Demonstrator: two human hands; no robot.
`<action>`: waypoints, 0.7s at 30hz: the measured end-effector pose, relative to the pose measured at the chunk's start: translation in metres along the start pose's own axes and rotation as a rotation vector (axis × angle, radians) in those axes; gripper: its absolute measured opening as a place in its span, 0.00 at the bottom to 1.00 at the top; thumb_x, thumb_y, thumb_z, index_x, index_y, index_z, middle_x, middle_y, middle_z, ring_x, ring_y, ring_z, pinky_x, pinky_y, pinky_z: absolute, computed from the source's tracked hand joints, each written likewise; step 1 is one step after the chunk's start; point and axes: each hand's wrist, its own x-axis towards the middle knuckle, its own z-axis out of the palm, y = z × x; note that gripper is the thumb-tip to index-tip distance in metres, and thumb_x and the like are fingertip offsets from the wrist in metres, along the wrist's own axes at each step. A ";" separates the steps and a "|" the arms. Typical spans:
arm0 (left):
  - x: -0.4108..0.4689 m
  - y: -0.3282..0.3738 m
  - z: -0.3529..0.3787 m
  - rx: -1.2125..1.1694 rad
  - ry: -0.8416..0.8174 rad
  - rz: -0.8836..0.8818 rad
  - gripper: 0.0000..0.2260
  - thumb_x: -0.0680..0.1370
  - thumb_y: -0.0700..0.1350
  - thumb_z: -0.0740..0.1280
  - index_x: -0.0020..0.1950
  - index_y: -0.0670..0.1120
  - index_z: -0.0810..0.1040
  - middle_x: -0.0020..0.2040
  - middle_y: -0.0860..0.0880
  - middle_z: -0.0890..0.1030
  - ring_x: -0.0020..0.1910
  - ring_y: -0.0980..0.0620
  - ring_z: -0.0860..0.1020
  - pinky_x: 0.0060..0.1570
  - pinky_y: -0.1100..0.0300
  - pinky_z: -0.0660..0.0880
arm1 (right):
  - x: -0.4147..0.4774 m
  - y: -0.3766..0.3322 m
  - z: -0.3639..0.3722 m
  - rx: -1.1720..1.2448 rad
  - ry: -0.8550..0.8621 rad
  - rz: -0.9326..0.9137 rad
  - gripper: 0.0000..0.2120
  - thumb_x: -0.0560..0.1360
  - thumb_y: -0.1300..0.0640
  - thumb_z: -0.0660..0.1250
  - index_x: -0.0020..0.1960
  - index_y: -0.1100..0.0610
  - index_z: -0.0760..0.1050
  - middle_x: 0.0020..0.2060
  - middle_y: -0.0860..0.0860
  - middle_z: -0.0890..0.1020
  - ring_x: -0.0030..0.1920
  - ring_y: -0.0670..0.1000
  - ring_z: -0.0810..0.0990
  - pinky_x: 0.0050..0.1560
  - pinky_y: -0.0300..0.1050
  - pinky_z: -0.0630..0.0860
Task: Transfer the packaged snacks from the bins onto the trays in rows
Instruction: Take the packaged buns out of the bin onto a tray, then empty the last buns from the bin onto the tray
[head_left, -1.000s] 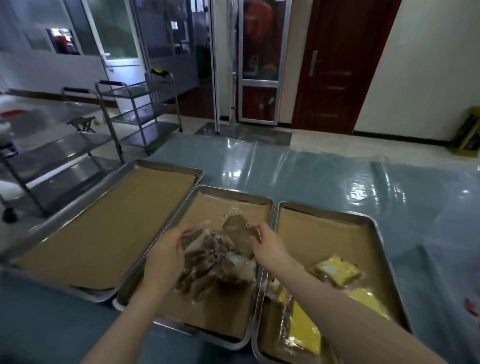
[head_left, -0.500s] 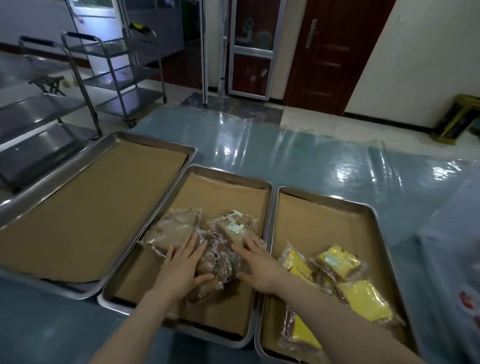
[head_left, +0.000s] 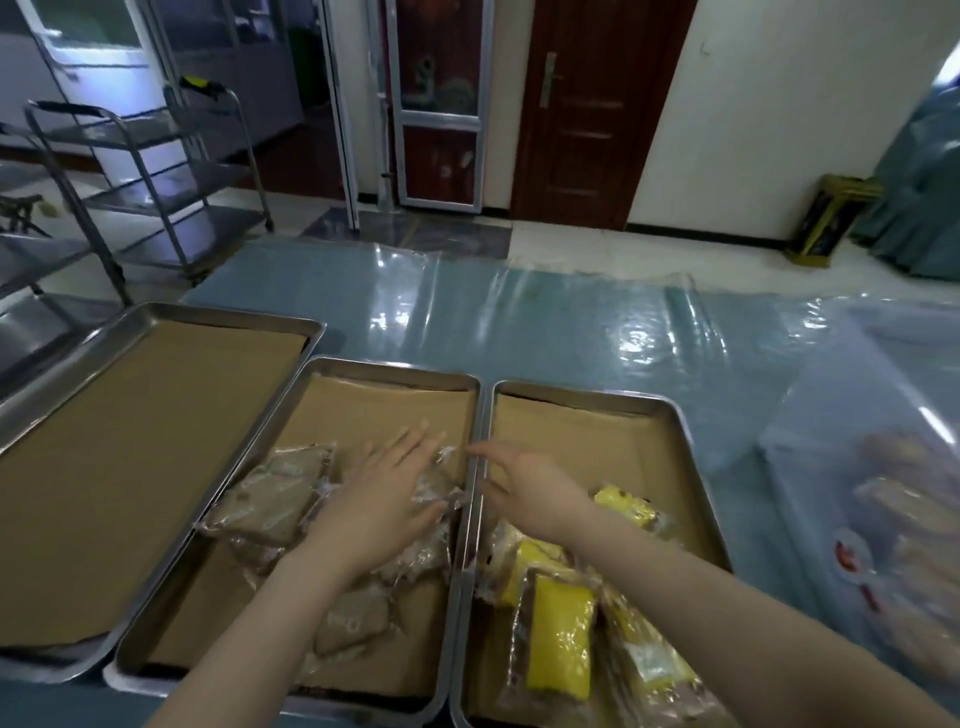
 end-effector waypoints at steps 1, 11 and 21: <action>0.006 0.015 -0.008 -0.006 0.023 0.016 0.33 0.76 0.60 0.60 0.74 0.63 0.43 0.76 0.60 0.45 0.75 0.55 0.49 0.72 0.53 0.49 | -0.010 0.005 -0.018 -0.018 0.035 -0.001 0.20 0.78 0.51 0.61 0.70 0.48 0.67 0.68 0.49 0.73 0.65 0.53 0.73 0.62 0.46 0.70; 0.066 0.181 -0.017 -0.064 0.239 0.385 0.20 0.76 0.44 0.67 0.68 0.49 0.71 0.69 0.52 0.70 0.68 0.53 0.68 0.67 0.59 0.61 | -0.153 0.094 -0.188 -0.111 0.421 0.112 0.17 0.76 0.63 0.65 0.64 0.53 0.75 0.59 0.46 0.79 0.57 0.43 0.75 0.55 0.21 0.60; 0.101 0.349 0.051 -0.157 0.228 0.364 0.19 0.75 0.39 0.68 0.65 0.46 0.74 0.64 0.51 0.75 0.64 0.51 0.72 0.63 0.71 0.57 | -0.293 0.248 -0.269 -0.111 0.453 0.284 0.12 0.76 0.58 0.67 0.58 0.48 0.78 0.51 0.38 0.79 0.54 0.42 0.76 0.53 0.34 0.68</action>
